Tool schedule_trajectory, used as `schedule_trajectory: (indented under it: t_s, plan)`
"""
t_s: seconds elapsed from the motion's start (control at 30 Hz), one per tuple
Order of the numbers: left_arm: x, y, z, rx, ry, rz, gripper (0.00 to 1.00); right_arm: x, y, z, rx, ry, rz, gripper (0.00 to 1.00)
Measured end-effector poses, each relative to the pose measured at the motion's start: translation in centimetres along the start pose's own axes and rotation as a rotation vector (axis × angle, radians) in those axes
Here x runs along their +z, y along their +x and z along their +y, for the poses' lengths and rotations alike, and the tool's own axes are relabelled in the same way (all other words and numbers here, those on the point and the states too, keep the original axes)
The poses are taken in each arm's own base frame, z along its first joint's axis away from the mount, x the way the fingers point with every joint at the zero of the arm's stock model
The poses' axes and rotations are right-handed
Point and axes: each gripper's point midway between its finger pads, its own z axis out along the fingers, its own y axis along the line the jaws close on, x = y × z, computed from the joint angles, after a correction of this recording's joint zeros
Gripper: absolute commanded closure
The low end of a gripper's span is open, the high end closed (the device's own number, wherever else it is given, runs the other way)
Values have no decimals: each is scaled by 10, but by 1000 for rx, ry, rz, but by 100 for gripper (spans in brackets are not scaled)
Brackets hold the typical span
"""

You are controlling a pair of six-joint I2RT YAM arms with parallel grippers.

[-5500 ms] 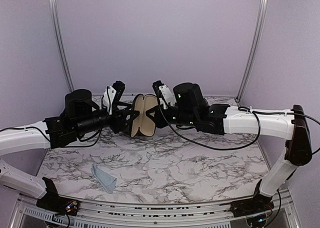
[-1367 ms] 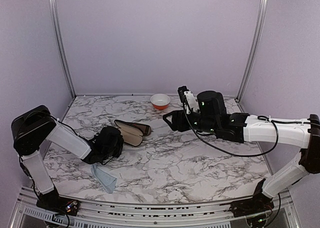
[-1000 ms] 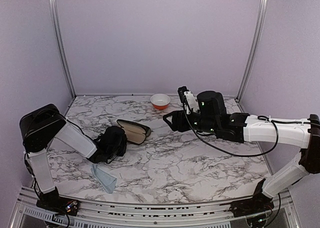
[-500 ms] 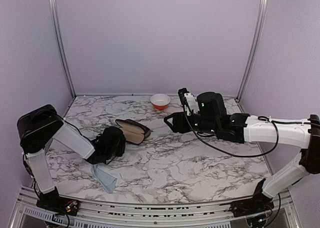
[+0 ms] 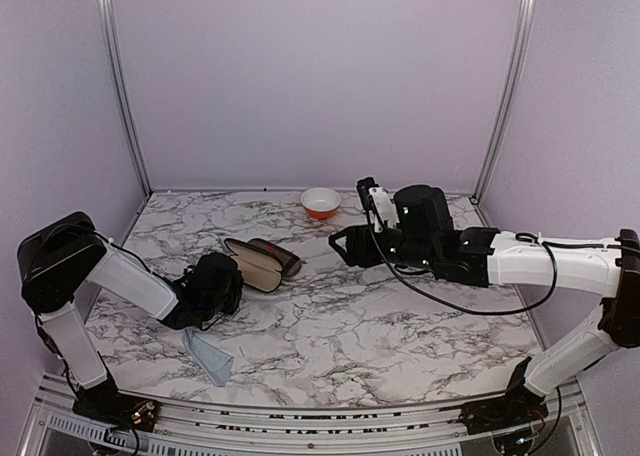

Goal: Organize the sunglasses
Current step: Place the opened sunglasses case at the center of the board.

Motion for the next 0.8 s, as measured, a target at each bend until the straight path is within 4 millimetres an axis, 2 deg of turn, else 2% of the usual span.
schedule_trajectory:
  t_s: [0.4,0.8]
  plan:
    - [15,3,18,57,-78,15,90,0,6,-3,-1,6,12,36]
    - [26,11,9,69,-66,39,84,0,6,-3,-1,6,12,36]
